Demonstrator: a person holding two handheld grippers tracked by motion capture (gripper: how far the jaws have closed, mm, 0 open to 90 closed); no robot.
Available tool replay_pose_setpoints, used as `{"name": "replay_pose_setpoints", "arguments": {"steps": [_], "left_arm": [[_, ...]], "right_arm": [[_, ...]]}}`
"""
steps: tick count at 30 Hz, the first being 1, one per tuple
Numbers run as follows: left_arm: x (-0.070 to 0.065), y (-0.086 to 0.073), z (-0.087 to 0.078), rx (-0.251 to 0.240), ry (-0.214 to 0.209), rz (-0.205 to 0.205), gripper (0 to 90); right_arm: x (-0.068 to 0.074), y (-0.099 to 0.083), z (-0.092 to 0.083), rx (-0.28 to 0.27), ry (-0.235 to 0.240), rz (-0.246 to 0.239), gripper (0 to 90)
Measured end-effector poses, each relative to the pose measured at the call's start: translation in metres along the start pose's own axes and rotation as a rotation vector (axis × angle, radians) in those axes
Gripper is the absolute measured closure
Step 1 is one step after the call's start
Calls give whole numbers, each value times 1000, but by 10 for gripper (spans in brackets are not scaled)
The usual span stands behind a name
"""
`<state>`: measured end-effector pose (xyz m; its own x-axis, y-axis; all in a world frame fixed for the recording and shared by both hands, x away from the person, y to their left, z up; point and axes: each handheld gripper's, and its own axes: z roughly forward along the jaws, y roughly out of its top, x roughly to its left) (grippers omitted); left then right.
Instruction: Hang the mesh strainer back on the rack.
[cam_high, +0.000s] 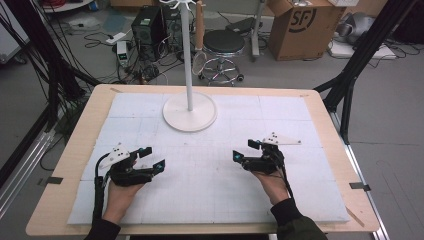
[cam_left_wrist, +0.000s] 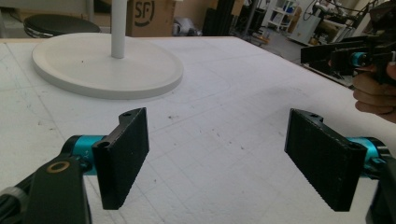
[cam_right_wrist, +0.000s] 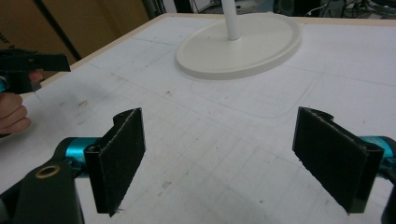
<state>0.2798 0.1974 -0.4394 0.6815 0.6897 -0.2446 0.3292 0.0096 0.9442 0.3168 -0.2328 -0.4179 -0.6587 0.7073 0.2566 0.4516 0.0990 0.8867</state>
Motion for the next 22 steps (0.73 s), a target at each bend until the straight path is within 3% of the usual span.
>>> {"name": "replay_pose_setpoints", "arguments": {"steps": [7,22], "left_arm": [[-1,-1,2,8,0,1,219],[-2,-3,4,32,5,15,216]], "right_arm": [[-2,-9,-3,-17,-7,19,162],[-2,-10,-3,-34,-4,16,162]]}}
